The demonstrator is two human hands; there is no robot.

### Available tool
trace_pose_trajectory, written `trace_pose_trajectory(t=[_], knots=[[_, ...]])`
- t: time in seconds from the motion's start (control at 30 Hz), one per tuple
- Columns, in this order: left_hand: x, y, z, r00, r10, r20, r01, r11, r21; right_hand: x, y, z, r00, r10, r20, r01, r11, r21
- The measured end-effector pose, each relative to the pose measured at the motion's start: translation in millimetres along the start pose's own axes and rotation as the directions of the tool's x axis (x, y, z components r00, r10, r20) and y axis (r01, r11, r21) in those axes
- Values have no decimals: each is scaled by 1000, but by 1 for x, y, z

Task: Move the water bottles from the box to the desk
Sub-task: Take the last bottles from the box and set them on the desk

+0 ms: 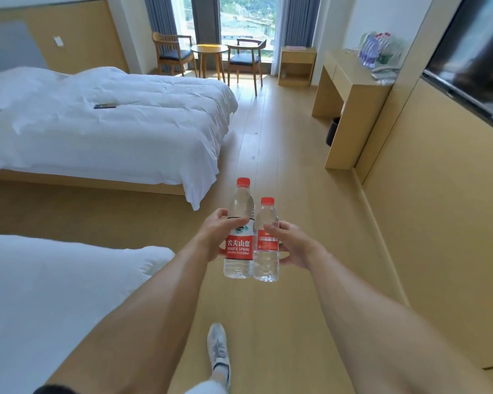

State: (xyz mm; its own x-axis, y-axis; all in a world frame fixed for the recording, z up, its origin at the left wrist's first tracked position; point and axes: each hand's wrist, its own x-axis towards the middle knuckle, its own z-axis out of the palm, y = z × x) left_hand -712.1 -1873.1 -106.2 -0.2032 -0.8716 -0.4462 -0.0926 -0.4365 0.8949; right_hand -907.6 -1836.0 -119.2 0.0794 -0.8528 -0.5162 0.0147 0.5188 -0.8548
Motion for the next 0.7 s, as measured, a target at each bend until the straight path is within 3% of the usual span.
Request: trace_pose_trajectory(t=[0.47, 0.7], knots=[[262, 120, 14, 971, -40, 237, 27, 998, 57, 193, -130, -75, 965, 57, -256, -37, 996, 82], [356, 160, 15, 963, -54, 264, 33, 996, 85, 274, -175, -103, 960, 73, -271, -47, 994, 103]])
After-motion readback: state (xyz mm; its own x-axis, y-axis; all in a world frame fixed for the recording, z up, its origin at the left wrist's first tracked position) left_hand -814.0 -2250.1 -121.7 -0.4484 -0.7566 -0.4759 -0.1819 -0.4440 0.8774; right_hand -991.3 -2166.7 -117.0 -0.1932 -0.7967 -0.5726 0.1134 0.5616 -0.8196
